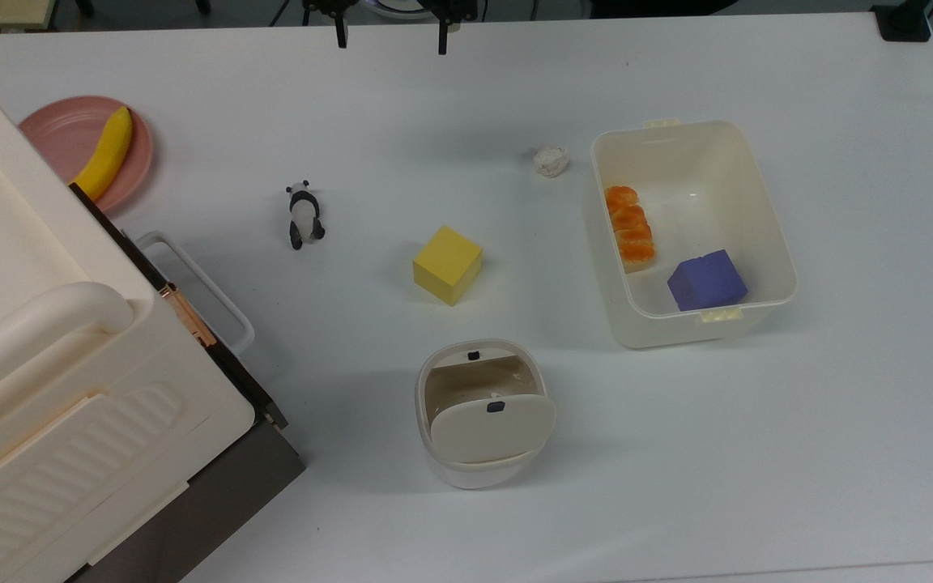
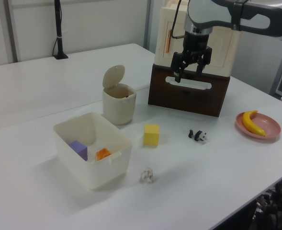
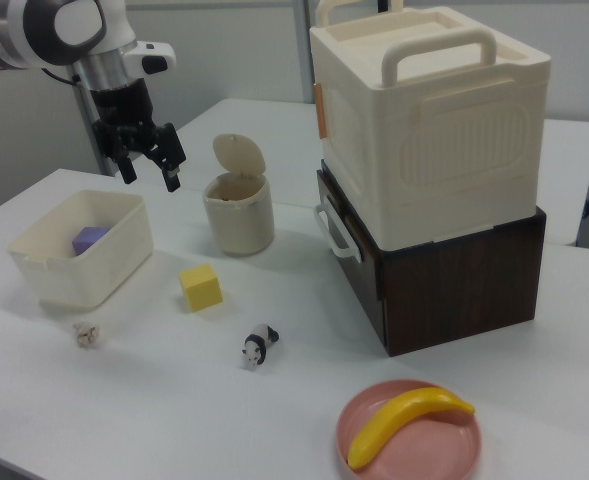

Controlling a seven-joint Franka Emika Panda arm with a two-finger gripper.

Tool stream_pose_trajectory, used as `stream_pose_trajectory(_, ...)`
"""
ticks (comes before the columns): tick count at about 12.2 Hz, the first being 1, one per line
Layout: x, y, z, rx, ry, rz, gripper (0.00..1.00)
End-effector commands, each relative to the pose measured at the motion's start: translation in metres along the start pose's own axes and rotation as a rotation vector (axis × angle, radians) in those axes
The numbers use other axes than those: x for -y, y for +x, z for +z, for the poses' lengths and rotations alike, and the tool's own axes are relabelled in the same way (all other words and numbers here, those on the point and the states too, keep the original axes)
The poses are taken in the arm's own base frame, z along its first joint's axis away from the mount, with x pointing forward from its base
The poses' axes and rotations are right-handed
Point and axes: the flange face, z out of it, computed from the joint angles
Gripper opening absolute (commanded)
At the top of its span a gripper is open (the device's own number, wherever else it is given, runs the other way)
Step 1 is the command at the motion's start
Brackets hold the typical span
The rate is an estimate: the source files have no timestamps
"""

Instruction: Grab it up and put it in the trash

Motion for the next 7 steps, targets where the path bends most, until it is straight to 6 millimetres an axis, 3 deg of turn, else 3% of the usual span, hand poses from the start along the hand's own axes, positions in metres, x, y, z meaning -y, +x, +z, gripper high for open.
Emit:
stream_pose_trajectory(1, -0.001, -0.003, -0.002, -0.026, 0.032, 0.017, 1.00)
stream_pose_trajectory(7, 0.007, -0.005, 0.009, -0.005, 0.031, 0.004, 1.00)
